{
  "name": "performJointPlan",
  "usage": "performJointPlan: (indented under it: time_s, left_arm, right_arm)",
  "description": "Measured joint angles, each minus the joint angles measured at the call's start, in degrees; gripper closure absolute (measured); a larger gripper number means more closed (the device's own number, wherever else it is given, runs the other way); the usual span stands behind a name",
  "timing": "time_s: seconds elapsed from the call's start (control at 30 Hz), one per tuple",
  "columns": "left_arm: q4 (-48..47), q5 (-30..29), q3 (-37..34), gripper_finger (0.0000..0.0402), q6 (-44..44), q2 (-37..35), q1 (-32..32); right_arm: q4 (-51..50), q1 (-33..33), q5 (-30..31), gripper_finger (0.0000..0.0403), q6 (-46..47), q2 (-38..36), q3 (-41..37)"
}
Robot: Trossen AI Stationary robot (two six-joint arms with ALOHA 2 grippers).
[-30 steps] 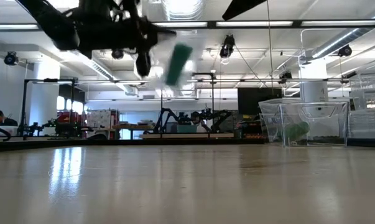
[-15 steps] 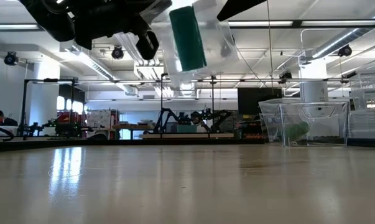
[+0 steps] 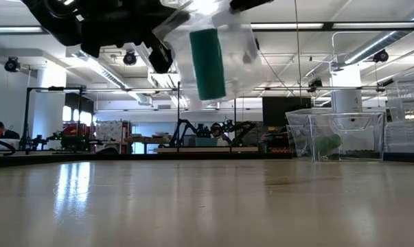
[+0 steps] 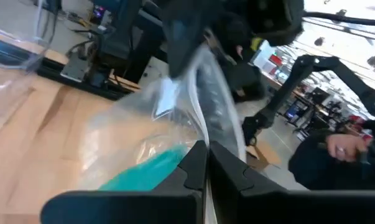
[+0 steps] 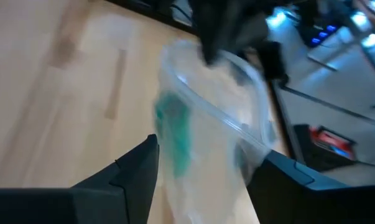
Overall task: Roll bandage
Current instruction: Put the rolled dark green bandage into the transparent zip bag
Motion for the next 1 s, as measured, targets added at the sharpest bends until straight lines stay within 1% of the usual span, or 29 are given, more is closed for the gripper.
performJointPlan:
  time_s: [0.1, 0.2, 0.27, 0.53, 0.63, 0.7, 0.77, 0.83, 0.93, 0.97, 1.0]
  left_arm:
    - [-0.01, -2.47, -0.01, 0.0401, 0.43, 0.02, -0.06]
    - [-2.30, -4.88, -0.01, 0.0401, 1.22, 0.02, -0.08]
    - [-2.53, -5.49, -0.01, 0.0401, 1.34, 0.02, -0.10]
    - [-3.20, -5.49, -0.01, 0.0401, 1.16, 0.00, -0.30]
    - [-6.16, -5.49, 0.06, 0.0401, -0.41, -0.57, -0.28]
    - [-11.51, -6.12, 0.74, 0.0401, -1.73, -1.65, -0.15]
    - [-19.74, -9.25, 2.93, 0.0401, -1.11, -2.97, -0.16]
    - [-30.64, -15.40, 6.43, 0.0401, 0.60, -4.34, -0.15]
    - [-46.23, -25.13, 12.55, 0.0401, 3.27, -4.52, -0.45]
    - [-49.91, -26.91, 14.30, 0.0401, 3.90, -4.07, -0.61]
    - [-52.51, -27.45, 15.78, 0.0401, 4.43, -3.54, -0.82]
  right_arm:
    - [2.06, -0.61, -3.41, 0.0197, -1.03, 0.99, 0.00]
    - [3.80, -1.58, -6.06, 0.0203, -2.36, 2.19, 0.00]
    - [5.11, -2.31, -7.36, 0.0207, -2.92, 3.19, 0.00]
    - [3.59, -4.18, -7.47, 0.0215, -2.20, 4.73, 0.00]
    - [1.88, -4.07, -7.55, 0.0213, -1.96, 4.06, 0.00]
    - [1.01, -4.02, -7.59, 0.0210, -0.83, 3.40, 0.00]
    - [-0.15, -4.04, -7.53, 0.0207, 0.53, 3.02, 0.00]
    - [-0.20, -4.18, -7.42, 0.0205, 0.94, 3.03, 0.00]
    - [0.82, -4.42, -6.89, 0.0202, 0.31, 3.23, 0.00]
    - [1.52, -4.57, -6.80, 0.0201, 0.16, 3.54, 0.00]
    - [1.86, -4.71, -6.82, 0.0200, 0.04, 3.94, 0.00]
